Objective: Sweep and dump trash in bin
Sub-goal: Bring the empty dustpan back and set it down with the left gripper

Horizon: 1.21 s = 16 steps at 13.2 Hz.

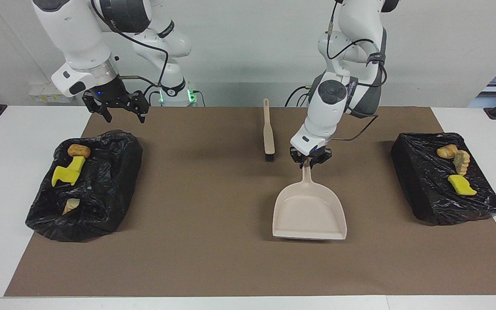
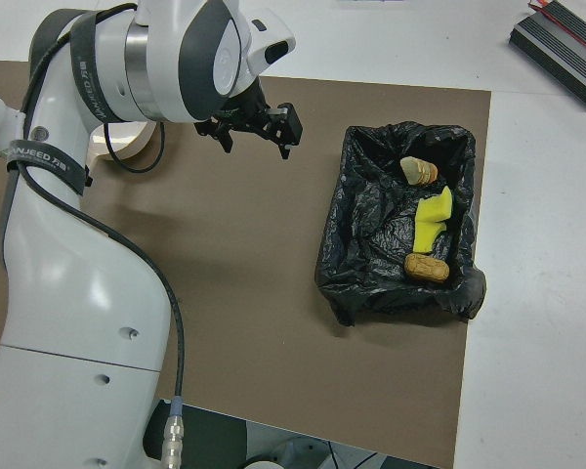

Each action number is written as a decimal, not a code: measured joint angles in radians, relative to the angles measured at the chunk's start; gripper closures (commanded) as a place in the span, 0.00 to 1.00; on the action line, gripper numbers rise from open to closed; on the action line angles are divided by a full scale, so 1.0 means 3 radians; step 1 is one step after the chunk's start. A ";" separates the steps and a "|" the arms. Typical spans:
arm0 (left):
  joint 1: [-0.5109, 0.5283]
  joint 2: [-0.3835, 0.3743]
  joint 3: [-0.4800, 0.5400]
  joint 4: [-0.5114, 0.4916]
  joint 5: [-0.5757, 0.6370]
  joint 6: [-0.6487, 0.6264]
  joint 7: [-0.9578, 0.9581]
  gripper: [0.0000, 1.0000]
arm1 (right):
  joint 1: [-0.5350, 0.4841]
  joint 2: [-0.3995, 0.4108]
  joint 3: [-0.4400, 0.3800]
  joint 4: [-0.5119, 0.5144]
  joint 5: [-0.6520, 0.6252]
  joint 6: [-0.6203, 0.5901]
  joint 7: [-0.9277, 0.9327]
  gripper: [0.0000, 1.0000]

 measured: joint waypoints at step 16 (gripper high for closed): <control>-0.0285 0.0176 0.0103 0.0148 -0.0039 -0.0136 -0.0172 0.00 | 0.0000 0.0000 -0.0001 0.0000 0.0000 0.0000 0.0000 0.00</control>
